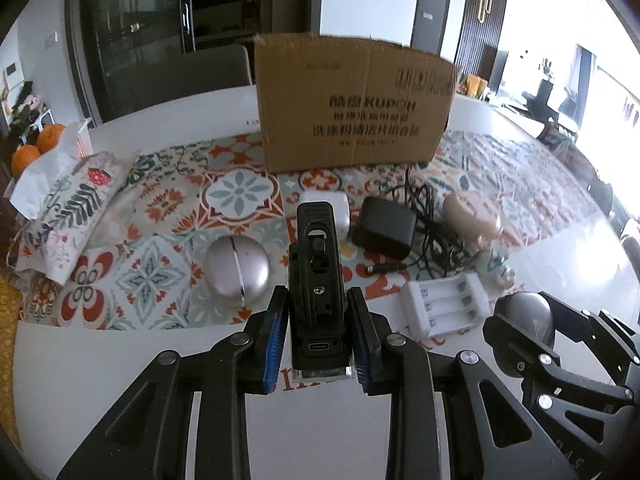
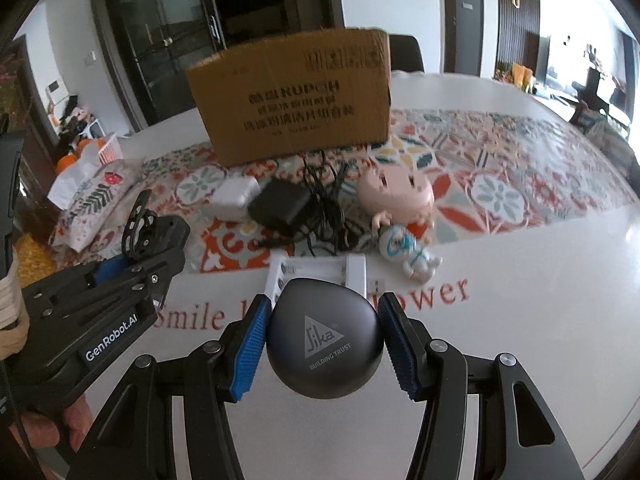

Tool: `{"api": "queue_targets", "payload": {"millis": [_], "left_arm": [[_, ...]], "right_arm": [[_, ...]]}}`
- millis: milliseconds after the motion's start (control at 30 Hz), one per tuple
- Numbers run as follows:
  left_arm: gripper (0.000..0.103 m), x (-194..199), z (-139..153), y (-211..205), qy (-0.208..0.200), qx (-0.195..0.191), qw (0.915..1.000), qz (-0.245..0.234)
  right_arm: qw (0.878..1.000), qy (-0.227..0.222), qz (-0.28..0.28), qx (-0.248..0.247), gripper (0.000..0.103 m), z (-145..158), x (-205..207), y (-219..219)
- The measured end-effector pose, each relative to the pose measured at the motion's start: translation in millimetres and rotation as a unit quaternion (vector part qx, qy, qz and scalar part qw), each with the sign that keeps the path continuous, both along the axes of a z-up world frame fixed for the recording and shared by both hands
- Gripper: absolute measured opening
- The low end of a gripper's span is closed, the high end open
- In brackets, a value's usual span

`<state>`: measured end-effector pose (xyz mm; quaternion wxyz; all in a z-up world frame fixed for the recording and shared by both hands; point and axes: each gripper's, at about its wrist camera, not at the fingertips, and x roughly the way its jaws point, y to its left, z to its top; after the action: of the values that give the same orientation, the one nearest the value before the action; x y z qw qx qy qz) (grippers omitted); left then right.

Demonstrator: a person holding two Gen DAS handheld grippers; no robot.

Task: Organize rigid objects
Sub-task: 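Carry the flashlight and puck over the cardboard box with both grippers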

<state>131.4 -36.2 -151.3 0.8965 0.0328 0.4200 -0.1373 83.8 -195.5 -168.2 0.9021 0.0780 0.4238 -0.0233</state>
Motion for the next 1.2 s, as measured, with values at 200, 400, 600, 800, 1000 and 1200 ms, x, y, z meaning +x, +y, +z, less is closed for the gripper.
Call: {"api": "queue_targets", "payload": {"millis": [200,400,600,800,1000,1200], "left_arm": [[0.029,1,28,5,-0.023,-0.014,0.9995,0.017],[0.029,2,58,10,-0.048,-0.026,0.9978,0.037],[0.029,9,80,12,-0.068,-0.029,0.9962,0.046],[0.029,23,101,11,-0.089,-0.033,0.9944,0.047],[0.029,40,123,5,-0.115,-0.033,0.9917,0.046],[0.029,59,142,0,-0.13,-0.045,0.9896,0.041]], "right_arm": [[0.999,-0.025,0.019,-0.007,0.056,28,6,0],[0.998,-0.051,0.033,-0.011,0.056,54,13,1],[0.996,-0.081,0.041,-0.015,0.056,81,25,2],[0.993,-0.11,0.047,-0.02,0.056,106,42,0],[0.99,-0.129,0.05,-0.011,0.056,126,64,-6],[0.988,-0.145,0.051,0.004,0.056,144,87,-16]]}}
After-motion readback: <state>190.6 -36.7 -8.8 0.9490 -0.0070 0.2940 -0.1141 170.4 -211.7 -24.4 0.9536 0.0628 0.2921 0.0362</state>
